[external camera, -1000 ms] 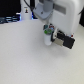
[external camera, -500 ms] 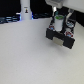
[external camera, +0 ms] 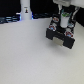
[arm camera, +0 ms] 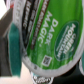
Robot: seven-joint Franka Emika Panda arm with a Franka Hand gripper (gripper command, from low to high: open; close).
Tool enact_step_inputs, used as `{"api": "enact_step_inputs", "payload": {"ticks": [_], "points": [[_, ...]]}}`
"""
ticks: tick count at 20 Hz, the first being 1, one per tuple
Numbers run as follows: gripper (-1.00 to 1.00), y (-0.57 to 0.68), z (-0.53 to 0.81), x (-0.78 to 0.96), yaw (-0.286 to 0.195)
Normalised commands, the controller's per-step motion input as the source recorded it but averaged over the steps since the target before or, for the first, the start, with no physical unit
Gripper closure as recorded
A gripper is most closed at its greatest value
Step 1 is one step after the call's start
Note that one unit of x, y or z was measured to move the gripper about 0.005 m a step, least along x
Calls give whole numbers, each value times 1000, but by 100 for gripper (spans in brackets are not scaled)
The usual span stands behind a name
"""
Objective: Open the kcup holder, insert the kcup into the holder, and close the kcup holder
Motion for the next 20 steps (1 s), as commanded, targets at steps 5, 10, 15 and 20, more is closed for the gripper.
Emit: {"api": "enact_step_inputs", "payload": {"ticks": [5,10,15,20], "points": [[100,88,-69,-322,30],[100,43,-163,-363,36],[100,41,-140,-347,73],[100,-6,-111,-61,31]]}}
